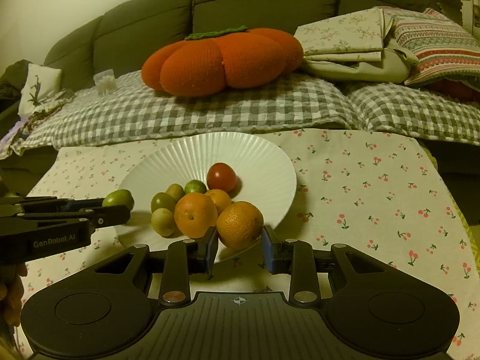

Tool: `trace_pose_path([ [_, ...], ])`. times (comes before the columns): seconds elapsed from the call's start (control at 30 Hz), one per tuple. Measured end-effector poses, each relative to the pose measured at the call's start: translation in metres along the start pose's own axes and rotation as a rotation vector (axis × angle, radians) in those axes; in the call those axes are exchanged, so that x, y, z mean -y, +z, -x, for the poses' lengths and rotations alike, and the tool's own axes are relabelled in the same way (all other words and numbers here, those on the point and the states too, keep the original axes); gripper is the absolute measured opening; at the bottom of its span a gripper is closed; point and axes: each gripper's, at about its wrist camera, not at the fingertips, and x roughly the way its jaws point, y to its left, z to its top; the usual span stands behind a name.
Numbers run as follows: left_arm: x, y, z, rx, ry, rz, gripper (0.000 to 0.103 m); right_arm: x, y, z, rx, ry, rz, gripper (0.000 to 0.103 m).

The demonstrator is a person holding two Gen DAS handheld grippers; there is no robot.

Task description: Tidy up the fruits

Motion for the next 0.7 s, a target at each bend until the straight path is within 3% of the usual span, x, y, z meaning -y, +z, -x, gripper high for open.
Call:
trace_pose_path([
  [0.07,0.002,-0.001,0.001,0.004,-0.001,-0.011,0.027,0.000,0.000,0.001,0.003,-0.002,0.001,0.032],
  [0.23,0.005,0.000,0.005,0.024,-0.005,-0.024,0.047,-0.001,0.000,0.002,0.000,-0.002,0.008,0.034],
  [0.3,0.005,0.000,0.006,0.027,-0.006,-0.020,0.049,-0.002,0.000,0.004,0.014,0.000,0.010,0.043],
  [0.37,0.004,0.000,0.007,0.025,-0.010,-0.011,0.050,-0.003,0.001,0.007,0.024,0.001,0.014,0.044],
  [0.47,0.003,0.000,0.010,0.024,-0.009,0.008,0.063,-0.004,0.002,0.010,0.030,0.010,0.006,0.045],
  [0.53,0.001,0.000,0.013,0.024,-0.006,0.022,0.073,-0.003,0.003,0.012,0.028,0.026,-0.015,0.054],
  [0.6,0.000,0.000,0.016,0.018,-0.005,0.032,0.077,-0.002,0.004,0.014,0.025,0.045,-0.050,0.075],
  [0.7,-0.001,-0.002,0.019,0.004,0.000,0.039,0.085,0.001,0.005,0.018,0.022,0.065,-0.088,0.085],
])
